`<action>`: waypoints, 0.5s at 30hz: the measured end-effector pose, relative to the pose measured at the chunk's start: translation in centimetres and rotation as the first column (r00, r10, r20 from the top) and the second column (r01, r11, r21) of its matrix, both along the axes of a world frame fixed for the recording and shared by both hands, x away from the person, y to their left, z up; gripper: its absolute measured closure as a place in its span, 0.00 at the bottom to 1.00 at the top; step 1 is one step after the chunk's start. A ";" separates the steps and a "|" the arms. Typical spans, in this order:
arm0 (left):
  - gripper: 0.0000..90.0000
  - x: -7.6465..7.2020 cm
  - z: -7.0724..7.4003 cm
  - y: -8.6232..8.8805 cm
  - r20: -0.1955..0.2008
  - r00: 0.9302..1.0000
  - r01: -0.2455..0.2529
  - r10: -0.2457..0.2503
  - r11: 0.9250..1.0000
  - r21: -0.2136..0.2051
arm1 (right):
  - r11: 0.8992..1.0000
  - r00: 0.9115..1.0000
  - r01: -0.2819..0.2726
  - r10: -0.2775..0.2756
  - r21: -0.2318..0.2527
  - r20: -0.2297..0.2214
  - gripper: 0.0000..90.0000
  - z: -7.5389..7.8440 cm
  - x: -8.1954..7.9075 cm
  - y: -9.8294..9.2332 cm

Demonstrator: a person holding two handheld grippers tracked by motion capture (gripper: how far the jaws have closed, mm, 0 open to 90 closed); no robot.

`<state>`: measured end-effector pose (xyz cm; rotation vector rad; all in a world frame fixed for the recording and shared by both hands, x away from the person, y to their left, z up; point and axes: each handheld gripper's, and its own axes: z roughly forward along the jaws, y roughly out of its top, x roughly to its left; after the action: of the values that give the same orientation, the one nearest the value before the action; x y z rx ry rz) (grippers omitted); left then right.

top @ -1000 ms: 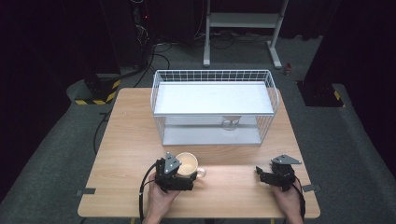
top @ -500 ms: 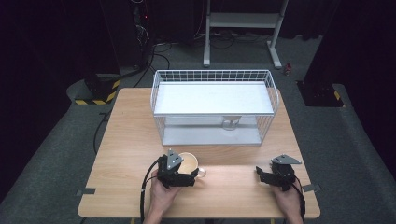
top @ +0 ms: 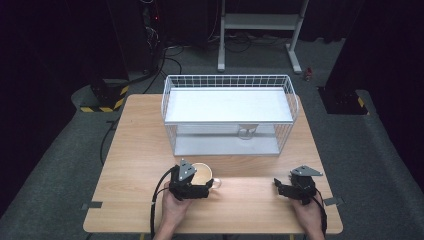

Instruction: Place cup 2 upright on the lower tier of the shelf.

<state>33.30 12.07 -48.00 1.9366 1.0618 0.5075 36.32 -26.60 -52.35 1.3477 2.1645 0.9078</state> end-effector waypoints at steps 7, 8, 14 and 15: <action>0.10 0.0 0.0 -0.1 0.017 1.000 -0.013 0.013 1.000 0.003 | 1.000 1.000 0.000 0.000 0.000 0.000 0.28 0.0 0.0 0.0; 0.11 0.0 0.0 -0.1 0.019 1.000 -0.014 0.014 1.000 0.005 | 1.000 1.000 0.000 0.000 0.000 0.000 0.28 0.0 0.0 0.0; 0.11 0.1 0.1 -0.1 0.018 1.000 -0.020 0.020 1.000 0.011 | 1.000 1.000 0.000 0.000 0.000 0.000 0.28 0.0 0.0 0.0; 0.11 0.1 0.1 -0.1 0.014 1.000 -0.018 0.018 1.000 0.011 | 1.000 1.000 0.000 0.000 0.000 0.000 0.28 0.0 0.0 0.0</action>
<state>33.42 12.01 -47.86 1.9322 1.0704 0.5381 36.32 -26.60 -52.35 1.3480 2.1644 0.9079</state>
